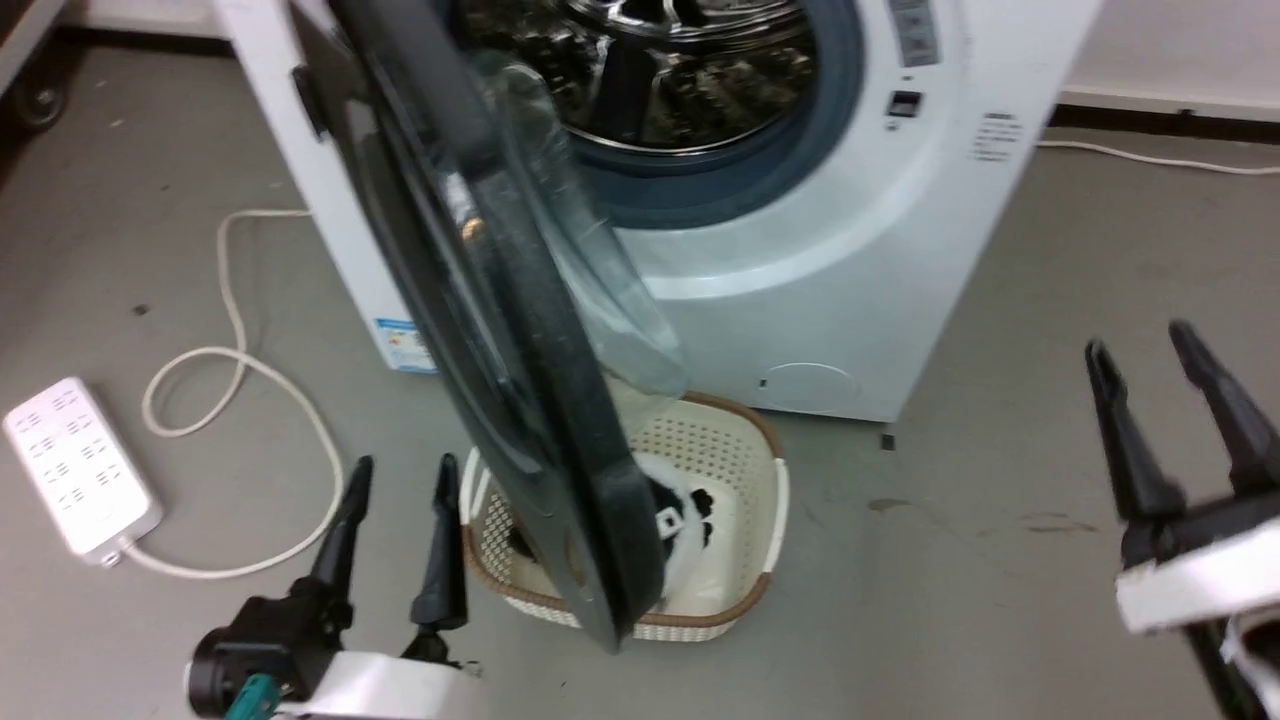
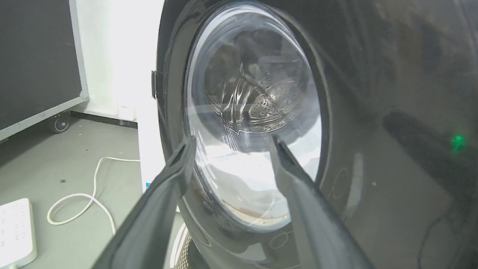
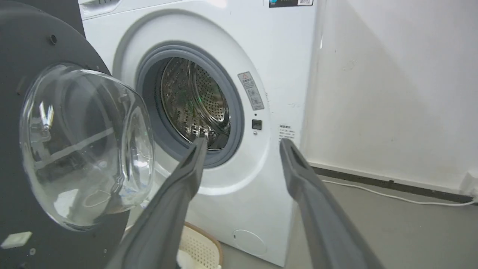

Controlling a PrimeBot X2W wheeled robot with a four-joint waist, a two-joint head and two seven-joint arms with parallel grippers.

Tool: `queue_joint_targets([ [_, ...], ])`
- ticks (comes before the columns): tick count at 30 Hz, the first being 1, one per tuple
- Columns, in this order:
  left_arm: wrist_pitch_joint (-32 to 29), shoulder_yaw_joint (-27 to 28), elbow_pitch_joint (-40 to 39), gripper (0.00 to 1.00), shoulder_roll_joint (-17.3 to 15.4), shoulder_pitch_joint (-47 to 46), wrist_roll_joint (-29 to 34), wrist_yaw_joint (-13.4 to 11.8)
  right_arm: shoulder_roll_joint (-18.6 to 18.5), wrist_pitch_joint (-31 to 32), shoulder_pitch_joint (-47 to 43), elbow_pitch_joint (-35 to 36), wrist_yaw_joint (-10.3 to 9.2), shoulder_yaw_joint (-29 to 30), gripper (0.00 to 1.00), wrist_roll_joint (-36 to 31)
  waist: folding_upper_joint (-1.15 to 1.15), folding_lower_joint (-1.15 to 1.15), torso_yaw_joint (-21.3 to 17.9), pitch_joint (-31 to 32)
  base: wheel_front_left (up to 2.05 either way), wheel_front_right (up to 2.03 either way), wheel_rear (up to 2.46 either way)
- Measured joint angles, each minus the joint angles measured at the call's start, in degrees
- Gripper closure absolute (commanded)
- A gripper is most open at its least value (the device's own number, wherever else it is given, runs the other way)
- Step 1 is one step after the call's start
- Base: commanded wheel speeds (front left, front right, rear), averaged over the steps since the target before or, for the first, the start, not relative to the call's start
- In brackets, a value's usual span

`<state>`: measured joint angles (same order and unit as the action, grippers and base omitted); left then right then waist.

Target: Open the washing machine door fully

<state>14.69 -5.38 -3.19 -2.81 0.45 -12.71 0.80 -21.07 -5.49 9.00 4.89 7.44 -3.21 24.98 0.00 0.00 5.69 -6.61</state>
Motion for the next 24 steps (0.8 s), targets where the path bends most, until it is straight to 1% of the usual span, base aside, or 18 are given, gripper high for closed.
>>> queue_joint_targets([
  [1, 0.0, 0.51, -0.15, 0.0, -0.01, 0.37, 0.01, 0.15, 0.53, -2.22, -1.08, -0.43, 0.0, 0.25, 0.0, -2.8, 0.0, 0.0, -0.58, 0.13, 0.0, 0.0, 0.0],
  [3, -0.01, 1.05, -0.25, 0.0, -0.02, 1.02, 0.09, 0.62, 2.81, -5.75, -3.53, -1.31, 0.0, 1.86, 0.0, -8.02, 0.0, 0.0, -1.63, 0.36, 0.0, 0.0, 0.0],
  [6, 0.0, 1.45, -0.12, 0.0, 0.01, 1.51, 0.59, 1.44, 7.98, -7.73, -7.45, -2.03, 0.0, 4.45, 0.0, -13.18, 0.0, 0.0, -2.62, 0.74, 0.0, 0.0, 0.0],
  [9, -0.01, 1.57, 0.08, 0.0, 0.0, 2.2, 1.08, 1.9, 13.45, -8.66, -10.65, -2.32, 0.0, 7.15, 0.0, -15.77, 0.0, 0.0, -3.0, 1.21, 0.0, 0.0, 0.0],
  [11, -0.01, 1.74, 0.27, 0.0, 0.0, 2.58, 1.11, 1.97, 15.47, -8.84, -12.42, -2.6, 0.0, 7.65, 0.0, -16.62, 0.0, 0.0, -3.15, 1.47, 0.0, 0.0, 0.0],
  [12, -0.01, 1.59, 0.83, 0.0, 0.0, 3.3, 1.1, 2.3, 16.37, -9.02, -14.58, -3.09, 0.0, 7.12, 0.0, -18.34, 0.0, 0.0, -3.31, 1.8, 0.0, 0.0, 0.0],
  [17, -0.01, 1.54, 1.57, 0.0, 0.0, 3.47, 1.58, 2.83, 17.44, -9.25, -14.87, -2.49, 0.0, 7.32, 0.0, -18.95, 0.0, 0.0, -3.44, 2.15, 0.0, 0.0, 0.0],
  [24, -0.01, 1.47, 1.71, 0.0, 0.0, 3.47, 1.58, 2.93, 17.72, -9.25, -14.85, -2.21, 0.0, 6.99, 0.0, -18.96, 0.0, 0.0, -3.39, 2.4, 0.0, 0.0, 0.0],
])
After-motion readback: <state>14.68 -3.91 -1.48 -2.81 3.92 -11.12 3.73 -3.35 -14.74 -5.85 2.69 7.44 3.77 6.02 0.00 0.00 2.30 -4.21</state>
